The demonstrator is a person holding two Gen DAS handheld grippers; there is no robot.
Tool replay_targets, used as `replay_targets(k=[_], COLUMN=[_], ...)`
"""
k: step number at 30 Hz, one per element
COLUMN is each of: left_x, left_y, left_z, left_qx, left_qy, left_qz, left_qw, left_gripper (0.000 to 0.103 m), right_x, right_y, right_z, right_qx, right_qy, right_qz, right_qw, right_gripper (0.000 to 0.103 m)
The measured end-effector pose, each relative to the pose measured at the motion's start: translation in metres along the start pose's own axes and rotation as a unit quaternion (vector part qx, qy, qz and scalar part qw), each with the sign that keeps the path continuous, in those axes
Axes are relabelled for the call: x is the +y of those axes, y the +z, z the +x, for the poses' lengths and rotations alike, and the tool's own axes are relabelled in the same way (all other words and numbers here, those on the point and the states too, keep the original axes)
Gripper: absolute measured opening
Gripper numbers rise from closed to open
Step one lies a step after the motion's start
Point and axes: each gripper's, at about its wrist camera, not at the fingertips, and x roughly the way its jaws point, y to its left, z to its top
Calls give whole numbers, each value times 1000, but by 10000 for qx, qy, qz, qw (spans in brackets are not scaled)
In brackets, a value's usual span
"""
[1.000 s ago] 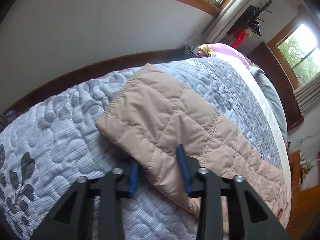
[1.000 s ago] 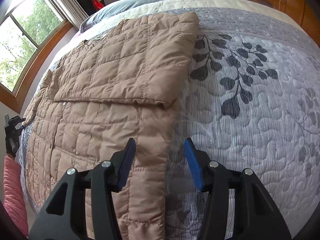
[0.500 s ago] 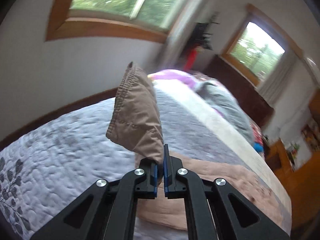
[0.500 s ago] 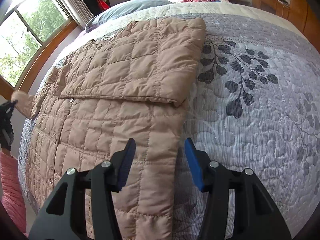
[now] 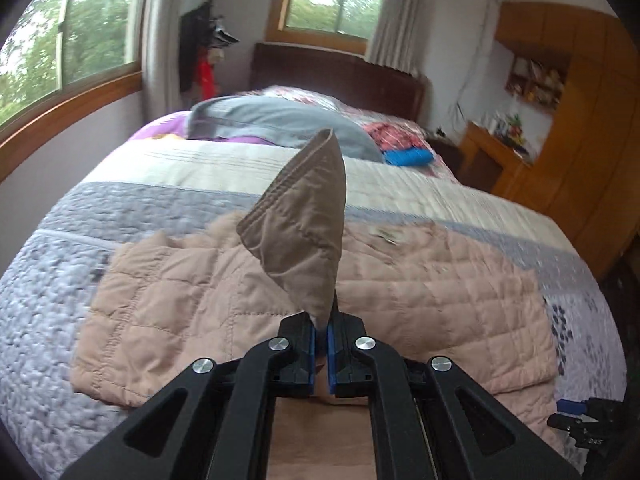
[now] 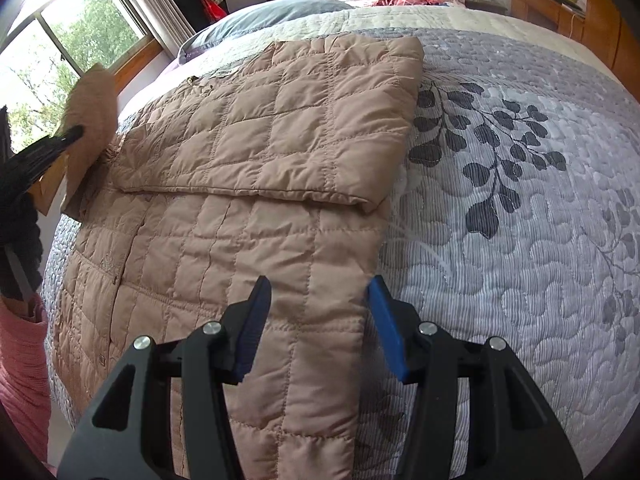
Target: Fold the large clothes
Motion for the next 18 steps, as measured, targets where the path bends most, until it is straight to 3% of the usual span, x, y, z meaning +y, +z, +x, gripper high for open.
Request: replay_targets(k=[5,9,12,15,18], left_x=[-44,-50,-34,-7,32], left_y=[-12,-20,-23,-21,-16], left_z=[27,24,-4,-22,-18], left_qx=[473,796,647,492,610], left_qy=[-428,-1353,-1862,-1510,-275], left_qz=[263,273,231,112,68], left_qw=[9976,9872,9801,9872,9977], left_gripper=[7,38,39,39,39], right_x=[-4,-5,-1,12,34], right_y=[-3,-4,-2,4,23], right_z=[0,-2,-8,-12,-9], right_qx=[16,-8,-55,0,152], right_qy=[22,26,71,223,500], right_qz=[38,62,29,-39,-106], right_qw=[10000,10000,10000,9997,9986], right_gripper=[51,51,51,51,51])
